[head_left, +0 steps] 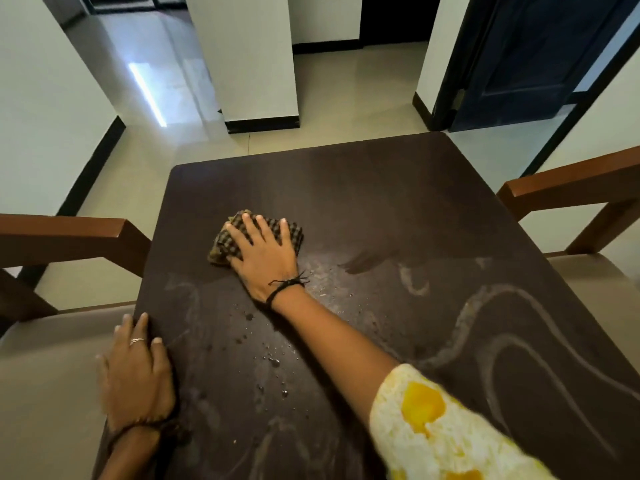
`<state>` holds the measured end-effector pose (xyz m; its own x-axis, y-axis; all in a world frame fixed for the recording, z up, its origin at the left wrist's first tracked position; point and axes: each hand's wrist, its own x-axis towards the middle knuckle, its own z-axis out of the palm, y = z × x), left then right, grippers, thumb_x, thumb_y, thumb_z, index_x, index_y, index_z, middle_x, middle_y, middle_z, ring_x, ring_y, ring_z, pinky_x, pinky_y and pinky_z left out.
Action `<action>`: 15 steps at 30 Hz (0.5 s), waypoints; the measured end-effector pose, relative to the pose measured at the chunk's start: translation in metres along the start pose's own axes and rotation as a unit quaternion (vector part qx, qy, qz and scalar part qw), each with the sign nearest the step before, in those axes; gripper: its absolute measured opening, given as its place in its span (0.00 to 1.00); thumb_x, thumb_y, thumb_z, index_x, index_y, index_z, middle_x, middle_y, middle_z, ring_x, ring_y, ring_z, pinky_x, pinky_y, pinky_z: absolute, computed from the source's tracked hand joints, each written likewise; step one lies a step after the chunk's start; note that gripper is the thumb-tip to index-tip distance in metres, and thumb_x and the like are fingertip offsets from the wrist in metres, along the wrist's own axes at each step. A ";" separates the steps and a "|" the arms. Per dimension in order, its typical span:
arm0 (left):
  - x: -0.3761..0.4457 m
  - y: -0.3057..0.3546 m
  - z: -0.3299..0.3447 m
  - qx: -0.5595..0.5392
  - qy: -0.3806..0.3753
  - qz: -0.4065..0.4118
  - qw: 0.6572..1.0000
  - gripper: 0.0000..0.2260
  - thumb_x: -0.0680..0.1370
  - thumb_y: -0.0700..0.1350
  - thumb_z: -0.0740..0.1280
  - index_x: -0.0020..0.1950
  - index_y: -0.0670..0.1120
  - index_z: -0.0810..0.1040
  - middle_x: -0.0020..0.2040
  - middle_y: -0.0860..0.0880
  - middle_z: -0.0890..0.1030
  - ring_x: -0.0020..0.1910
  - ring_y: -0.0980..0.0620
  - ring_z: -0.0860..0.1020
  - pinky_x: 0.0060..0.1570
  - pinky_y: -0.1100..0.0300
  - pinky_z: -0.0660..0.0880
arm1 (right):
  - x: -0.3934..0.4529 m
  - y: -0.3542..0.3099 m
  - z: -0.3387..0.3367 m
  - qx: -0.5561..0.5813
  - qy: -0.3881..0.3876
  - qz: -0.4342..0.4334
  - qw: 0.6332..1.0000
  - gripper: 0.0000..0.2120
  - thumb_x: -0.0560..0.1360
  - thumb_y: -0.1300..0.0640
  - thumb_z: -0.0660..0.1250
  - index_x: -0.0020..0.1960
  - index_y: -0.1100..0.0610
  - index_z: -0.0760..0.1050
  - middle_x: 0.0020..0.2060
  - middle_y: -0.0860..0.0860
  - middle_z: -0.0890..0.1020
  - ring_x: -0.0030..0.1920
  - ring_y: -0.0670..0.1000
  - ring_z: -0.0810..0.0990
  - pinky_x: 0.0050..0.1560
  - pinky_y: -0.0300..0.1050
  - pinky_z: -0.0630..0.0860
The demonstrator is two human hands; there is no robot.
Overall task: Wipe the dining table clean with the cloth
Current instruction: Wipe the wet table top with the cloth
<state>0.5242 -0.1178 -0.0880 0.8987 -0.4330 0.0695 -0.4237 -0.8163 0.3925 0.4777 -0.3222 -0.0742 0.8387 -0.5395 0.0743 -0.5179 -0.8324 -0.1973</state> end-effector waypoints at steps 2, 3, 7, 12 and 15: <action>0.002 -0.002 0.000 -0.011 0.009 -0.059 0.998 0.20 0.80 0.43 0.56 0.71 0.41 0.61 0.71 0.38 0.63 0.69 0.37 0.61 0.68 0.40 0.54 | 0.000 0.038 -0.007 -0.002 0.009 0.042 0.999 0.24 0.80 0.45 0.50 0.75 0.45 0.51 0.76 0.48 0.51 0.75 0.52 0.48 0.71 0.60 0.39; 0.002 0.000 -0.001 -0.027 0.004 -0.079 0.997 0.21 0.80 0.44 0.56 0.72 0.42 0.60 0.71 0.38 0.63 0.68 0.37 0.62 0.68 0.39 0.57 | 0.000 0.061 -0.012 -0.001 0.019 0.085 0.996 0.25 0.80 0.45 0.50 0.75 0.44 0.51 0.76 0.48 0.51 0.75 0.51 0.48 0.71 0.60 0.39; 0.000 0.007 -0.001 -0.072 -0.005 -0.099 0.992 0.21 0.80 0.46 0.53 0.73 0.45 0.58 0.69 0.39 0.67 0.63 0.35 0.68 0.60 0.38 0.66 | -0.027 0.143 -0.034 -0.013 0.059 0.235 0.970 0.25 0.79 0.44 0.53 0.75 0.45 0.53 0.76 0.49 0.54 0.75 0.52 0.51 0.71 0.61 0.42; -0.001 0.014 -0.007 -0.085 -0.003 -0.128 0.988 0.21 0.80 0.45 0.55 0.73 0.45 0.59 0.66 0.38 0.70 0.60 0.35 0.71 0.55 0.39 0.69 | -0.049 0.117 -0.028 -0.031 0.088 0.287 0.953 0.26 0.79 0.44 0.53 0.75 0.47 0.53 0.76 0.51 0.54 0.75 0.54 0.49 0.71 0.62 0.39; -0.002 0.015 -0.012 -0.112 -0.003 -0.143 0.983 0.21 0.80 0.45 0.56 0.73 0.46 0.60 0.66 0.40 0.70 0.60 0.36 0.71 0.54 0.40 0.70 | -0.034 0.072 -0.016 -0.035 0.089 0.252 0.963 0.26 0.79 0.44 0.52 0.76 0.47 0.52 0.76 0.52 0.53 0.75 0.55 0.49 0.70 0.63 0.38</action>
<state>0.5168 -0.1250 -0.0715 0.9764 -0.2010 -0.0784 -0.1178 -0.8011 0.5868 0.4098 -0.3656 -0.0755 0.4385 -0.8855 0.1537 -0.8673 -0.4618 -0.1858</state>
